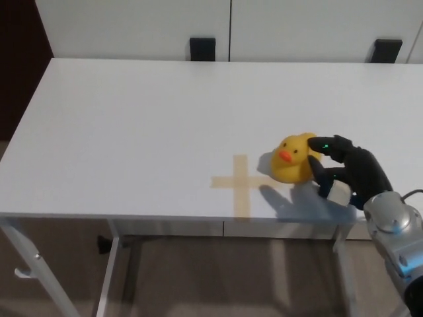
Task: The robot uses its right hand to push the yellow duck toy to the center of the white desk.
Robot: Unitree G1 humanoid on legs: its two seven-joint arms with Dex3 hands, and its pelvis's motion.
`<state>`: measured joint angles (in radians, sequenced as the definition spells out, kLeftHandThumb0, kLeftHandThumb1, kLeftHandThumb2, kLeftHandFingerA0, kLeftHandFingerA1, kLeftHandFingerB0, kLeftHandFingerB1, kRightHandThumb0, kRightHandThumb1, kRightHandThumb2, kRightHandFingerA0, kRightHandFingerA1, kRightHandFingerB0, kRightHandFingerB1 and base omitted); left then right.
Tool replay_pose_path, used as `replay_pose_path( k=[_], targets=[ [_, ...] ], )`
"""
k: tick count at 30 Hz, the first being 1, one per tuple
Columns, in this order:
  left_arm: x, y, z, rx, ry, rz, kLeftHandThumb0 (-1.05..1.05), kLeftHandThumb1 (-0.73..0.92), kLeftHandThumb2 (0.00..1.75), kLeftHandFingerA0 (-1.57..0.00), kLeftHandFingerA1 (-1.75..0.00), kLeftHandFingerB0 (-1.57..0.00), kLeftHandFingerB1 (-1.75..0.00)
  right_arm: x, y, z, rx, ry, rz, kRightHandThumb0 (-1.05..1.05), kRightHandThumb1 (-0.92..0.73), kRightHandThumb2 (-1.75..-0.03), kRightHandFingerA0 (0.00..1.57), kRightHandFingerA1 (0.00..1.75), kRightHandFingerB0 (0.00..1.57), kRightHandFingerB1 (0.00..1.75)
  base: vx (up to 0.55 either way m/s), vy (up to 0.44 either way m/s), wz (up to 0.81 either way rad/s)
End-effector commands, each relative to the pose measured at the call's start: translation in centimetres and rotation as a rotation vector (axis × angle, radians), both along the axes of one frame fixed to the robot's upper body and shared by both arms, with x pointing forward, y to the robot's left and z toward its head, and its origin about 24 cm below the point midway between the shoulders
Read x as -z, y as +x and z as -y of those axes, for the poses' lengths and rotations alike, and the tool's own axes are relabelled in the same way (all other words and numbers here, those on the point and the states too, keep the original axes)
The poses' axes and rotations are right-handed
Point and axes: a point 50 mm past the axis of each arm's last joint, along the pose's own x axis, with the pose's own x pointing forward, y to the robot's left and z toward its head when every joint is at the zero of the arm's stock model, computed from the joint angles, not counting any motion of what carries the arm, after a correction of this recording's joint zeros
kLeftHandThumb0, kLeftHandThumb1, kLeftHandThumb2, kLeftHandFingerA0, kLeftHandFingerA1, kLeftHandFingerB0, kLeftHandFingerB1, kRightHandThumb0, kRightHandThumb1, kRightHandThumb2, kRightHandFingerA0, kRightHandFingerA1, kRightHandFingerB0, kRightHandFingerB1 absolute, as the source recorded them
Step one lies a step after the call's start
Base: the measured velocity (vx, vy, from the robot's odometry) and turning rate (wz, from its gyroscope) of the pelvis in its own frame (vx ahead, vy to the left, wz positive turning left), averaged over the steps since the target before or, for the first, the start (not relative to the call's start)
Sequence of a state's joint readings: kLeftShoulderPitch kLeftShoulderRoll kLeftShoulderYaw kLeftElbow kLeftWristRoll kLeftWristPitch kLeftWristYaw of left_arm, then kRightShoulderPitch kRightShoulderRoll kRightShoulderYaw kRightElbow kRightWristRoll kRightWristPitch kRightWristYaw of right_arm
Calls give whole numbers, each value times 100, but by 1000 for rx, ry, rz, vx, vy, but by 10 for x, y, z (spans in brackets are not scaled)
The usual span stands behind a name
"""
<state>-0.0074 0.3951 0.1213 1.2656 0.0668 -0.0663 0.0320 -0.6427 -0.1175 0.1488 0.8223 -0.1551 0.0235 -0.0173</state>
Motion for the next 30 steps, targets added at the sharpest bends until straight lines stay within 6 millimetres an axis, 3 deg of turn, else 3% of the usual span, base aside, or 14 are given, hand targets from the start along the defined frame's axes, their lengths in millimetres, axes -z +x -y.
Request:
replay_pose_path(
  k=[1,3,4,7,9,10,11,12,20,26,27,28,30],
  targets=[
    [-3,3,-2,28,12,21,-18,62,77,-84,-85,-83,-91,-3,2,-14,-95,-28,-17,-87,-92,-75,42,55,34,42,0,0,0],
    [-2,1,-2,34,13,15,-19,65,72,-84,-83,-80,-89,-6,3,-21,-129,-42,-13,-86,-92,-74,42,54,36,40,0,0,0],
    [-2,1,-2,40,13,14,-17,60,83,-83,-84,-84,-93,-8,4,-29,-162,-52,-12,-87,-92,-75,41,55,35,41,0,0,0],
    [-2,1,-1,46,12,16,-17,60,83,-83,-84,-84,-93,-10,4,-36,-191,-58,-14,-87,-92,-75,41,55,35,41,0,0,0],
    [-2,1,-2,50,16,10,-17,65,77,-83,-83,-81,-90,-13,5,-49,-230,-68,-12,-89,-92,-75,41,58,35,41,0,0,0],
    [-2,1,-1,53,15,10,-19,64,77,-81,-81,-78,-89,-13,5,-54,-249,-72,-7,-84,-74,-115,38,64,31,53,0,0,0],
    [-2,1,-1,56,13,10,-19,64,77,-81,-81,-78,-89,-14,5,-56,-260,-75,-5,-84,-74,-115,38,64,31,53,0,0,0],
    [-2,1,-1,58,15,8,-17,64,77,-80,-81,-80,-90,-15,4,-60,-276,-73,-4,-89,-92,-74,40,60,34,43,0,0,0],
    [-2,1,-1,74,19,1,-13,61,82,-80,-80,-82,-91,-21,5,-73,-312,-68,1,-91,-92,-73,39,60,34,44,0,0,0],
    [-2,0,-2,54,14,5,-17,63,78,-81,-81,-82,-92,-21,3,-72,-316,-64,-2,-90,-92,-72,37,60,36,45,0,0,0],
    [-2,0,-1,56,14,5,-16,62,80,-80,-80,-81,-91,-21,3,-71,-316,-66,-2,-95,-79,-86,35,61,33,47,0,0,0],
    [-2,0,-1,57,11,6,-16,62,80,-79,-81,-80,-91,-20,4,-65,-299,-73,-5,-88,-92,-71,31,58,25,41,0,0,0],
    [-2,0,-1,55,8,7,-16,62,80,-79,-81,-80,-91,-19,4,-58,-278,-79,-7,-88,-92,-71,31,58,25,41,0,0,0]
  ],
)
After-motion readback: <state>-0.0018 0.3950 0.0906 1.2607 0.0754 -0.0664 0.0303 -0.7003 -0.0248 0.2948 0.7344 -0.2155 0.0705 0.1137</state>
